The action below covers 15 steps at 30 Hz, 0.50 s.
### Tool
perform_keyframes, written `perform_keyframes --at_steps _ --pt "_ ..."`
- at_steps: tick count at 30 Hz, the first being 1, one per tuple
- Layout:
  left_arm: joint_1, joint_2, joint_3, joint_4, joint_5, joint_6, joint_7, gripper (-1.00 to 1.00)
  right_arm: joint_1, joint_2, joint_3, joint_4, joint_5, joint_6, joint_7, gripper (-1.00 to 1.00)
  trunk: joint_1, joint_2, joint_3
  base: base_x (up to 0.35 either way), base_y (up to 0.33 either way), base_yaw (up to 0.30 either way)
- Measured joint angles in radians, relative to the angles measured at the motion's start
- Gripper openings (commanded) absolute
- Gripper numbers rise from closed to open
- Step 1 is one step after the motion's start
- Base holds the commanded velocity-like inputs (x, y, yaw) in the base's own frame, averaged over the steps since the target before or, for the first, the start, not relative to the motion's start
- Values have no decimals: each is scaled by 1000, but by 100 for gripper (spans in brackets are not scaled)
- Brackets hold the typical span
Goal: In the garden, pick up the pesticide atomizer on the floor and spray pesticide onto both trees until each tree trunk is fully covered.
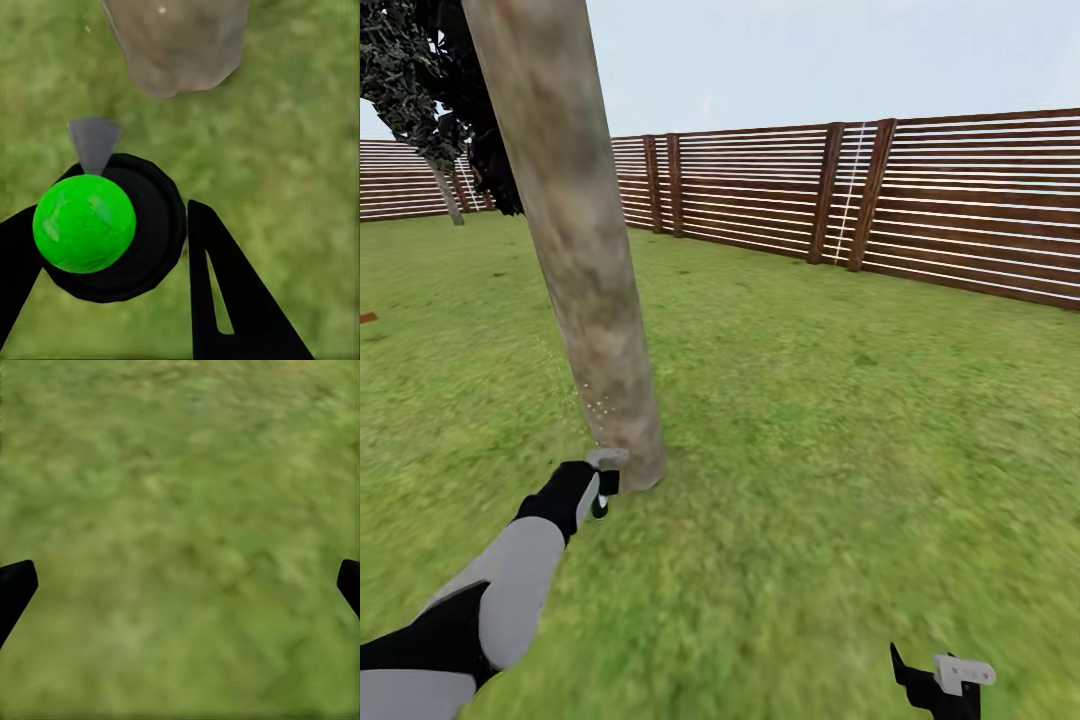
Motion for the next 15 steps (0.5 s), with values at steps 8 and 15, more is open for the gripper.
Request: perform_keyframes --at_steps 8,15 --pt "-18 -14 -89 -295 11 206 -9 -100 0 -1 0 0 0 0 0 100 0 0 0 0 0 0" --pt "-33 -47 -112 -314 17 214 -10 -100 0 -1 0 0 0 0 0 100 0 0 0 -177 0 0"
